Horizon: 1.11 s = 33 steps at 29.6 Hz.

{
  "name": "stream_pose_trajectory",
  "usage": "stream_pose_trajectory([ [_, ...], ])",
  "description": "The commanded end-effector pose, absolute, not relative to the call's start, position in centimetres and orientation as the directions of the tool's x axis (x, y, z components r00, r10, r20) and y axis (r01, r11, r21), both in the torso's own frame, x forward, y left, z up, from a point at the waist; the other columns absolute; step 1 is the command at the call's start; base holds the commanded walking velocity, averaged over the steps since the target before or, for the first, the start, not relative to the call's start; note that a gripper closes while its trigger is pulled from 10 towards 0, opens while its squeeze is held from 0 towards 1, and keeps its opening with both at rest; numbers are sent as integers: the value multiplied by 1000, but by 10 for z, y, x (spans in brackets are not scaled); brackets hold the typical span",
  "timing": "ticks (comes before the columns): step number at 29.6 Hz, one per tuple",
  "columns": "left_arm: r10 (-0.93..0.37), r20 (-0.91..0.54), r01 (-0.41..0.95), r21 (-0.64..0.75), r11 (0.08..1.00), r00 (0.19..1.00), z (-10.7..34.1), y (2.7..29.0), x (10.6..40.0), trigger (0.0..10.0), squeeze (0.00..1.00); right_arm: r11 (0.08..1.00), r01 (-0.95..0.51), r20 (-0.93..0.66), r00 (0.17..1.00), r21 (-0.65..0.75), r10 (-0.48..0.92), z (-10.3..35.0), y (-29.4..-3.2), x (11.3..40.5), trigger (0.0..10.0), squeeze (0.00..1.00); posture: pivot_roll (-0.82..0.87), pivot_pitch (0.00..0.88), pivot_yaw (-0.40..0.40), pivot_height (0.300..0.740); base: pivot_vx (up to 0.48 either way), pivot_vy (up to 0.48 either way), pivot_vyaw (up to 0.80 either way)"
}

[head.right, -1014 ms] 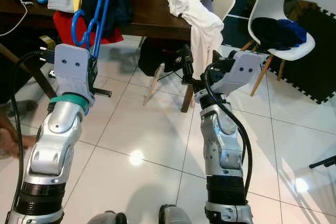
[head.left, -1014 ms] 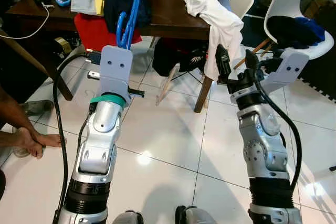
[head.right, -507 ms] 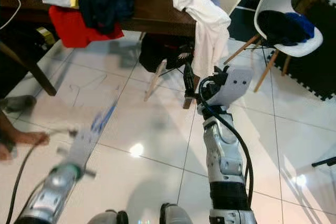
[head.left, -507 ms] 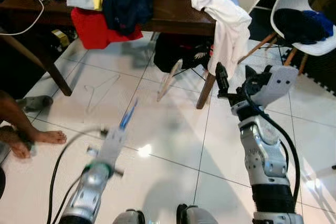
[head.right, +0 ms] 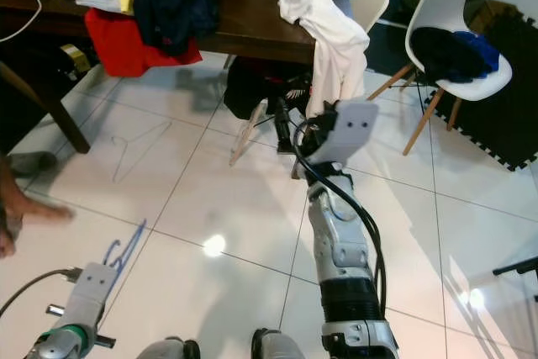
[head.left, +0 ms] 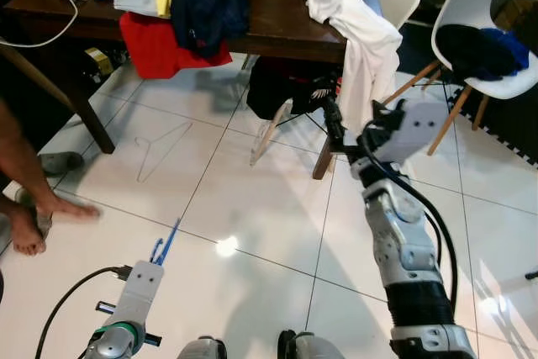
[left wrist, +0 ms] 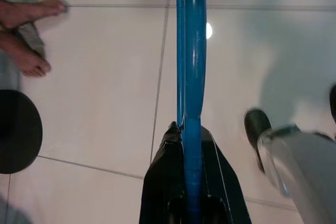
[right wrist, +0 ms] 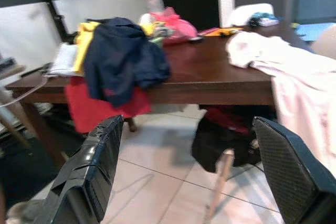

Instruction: Hang hanger

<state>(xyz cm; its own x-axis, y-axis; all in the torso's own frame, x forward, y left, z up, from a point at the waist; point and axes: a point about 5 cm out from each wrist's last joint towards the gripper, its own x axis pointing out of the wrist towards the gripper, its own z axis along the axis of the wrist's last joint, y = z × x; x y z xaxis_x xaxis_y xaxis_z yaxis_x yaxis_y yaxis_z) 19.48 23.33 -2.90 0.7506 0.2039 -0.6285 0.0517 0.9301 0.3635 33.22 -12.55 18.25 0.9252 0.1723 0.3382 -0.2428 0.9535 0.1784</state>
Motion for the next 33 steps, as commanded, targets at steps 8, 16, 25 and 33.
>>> stream_pose_trajectory([
  [8,265,-653,-46,332,942,709,-50,226,174,10000,0,949,-289,321,917,125,237,185,-121,342,10000,0,184,0,-86,740,0,0,0],
  [16,267,-667,-75,302,950,695,-55,223,172,10000,0,963,-240,321,928,127,189,188,-125,350,10000,0,174,0,-86,740,0,0,566],
  [25,282,-667,-94,303,948,690,-61,215,167,10000,0,969,-231,282,939,85,198,180,-130,349,10000,0,146,11,-92,740,0,0,745],
  [33,286,-662,-108,296,949,693,-64,211,168,10000,0,971,-228,277,940,70,200,179,-133,349,10000,0,123,12,-91,740,0,0,681],
])
